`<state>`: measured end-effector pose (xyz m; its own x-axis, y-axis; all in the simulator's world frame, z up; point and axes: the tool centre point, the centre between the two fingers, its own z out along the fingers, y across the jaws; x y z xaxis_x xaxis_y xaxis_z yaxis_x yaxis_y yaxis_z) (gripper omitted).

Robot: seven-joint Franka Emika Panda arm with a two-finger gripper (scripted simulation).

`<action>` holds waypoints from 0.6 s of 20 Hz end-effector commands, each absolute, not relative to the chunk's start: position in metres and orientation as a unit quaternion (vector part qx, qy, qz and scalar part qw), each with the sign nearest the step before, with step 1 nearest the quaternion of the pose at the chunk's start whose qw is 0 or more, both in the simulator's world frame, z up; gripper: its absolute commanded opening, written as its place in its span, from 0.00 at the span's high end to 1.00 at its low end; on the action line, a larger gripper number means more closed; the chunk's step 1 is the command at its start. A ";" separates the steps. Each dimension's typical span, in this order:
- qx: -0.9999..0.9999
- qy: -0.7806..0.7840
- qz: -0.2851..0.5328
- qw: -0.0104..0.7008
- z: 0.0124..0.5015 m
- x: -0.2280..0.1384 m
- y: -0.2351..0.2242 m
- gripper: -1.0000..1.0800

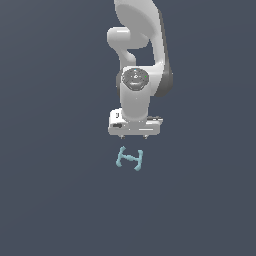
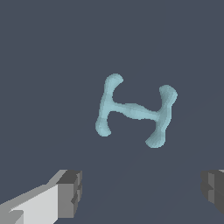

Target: Pick up the object and move it to a goal position.

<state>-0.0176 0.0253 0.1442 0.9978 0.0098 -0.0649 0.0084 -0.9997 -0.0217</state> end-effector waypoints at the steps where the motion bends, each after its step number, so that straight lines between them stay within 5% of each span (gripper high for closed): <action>1: -0.999 -0.005 0.033 0.011 0.144 -0.018 0.025 0.04; 12: -0.999 0.019 0.030 0.019 0.157 -0.015 0.019 0.04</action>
<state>-0.0147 0.0190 0.1567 0.9977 -0.0323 -0.0593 -0.0345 -0.9988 -0.0359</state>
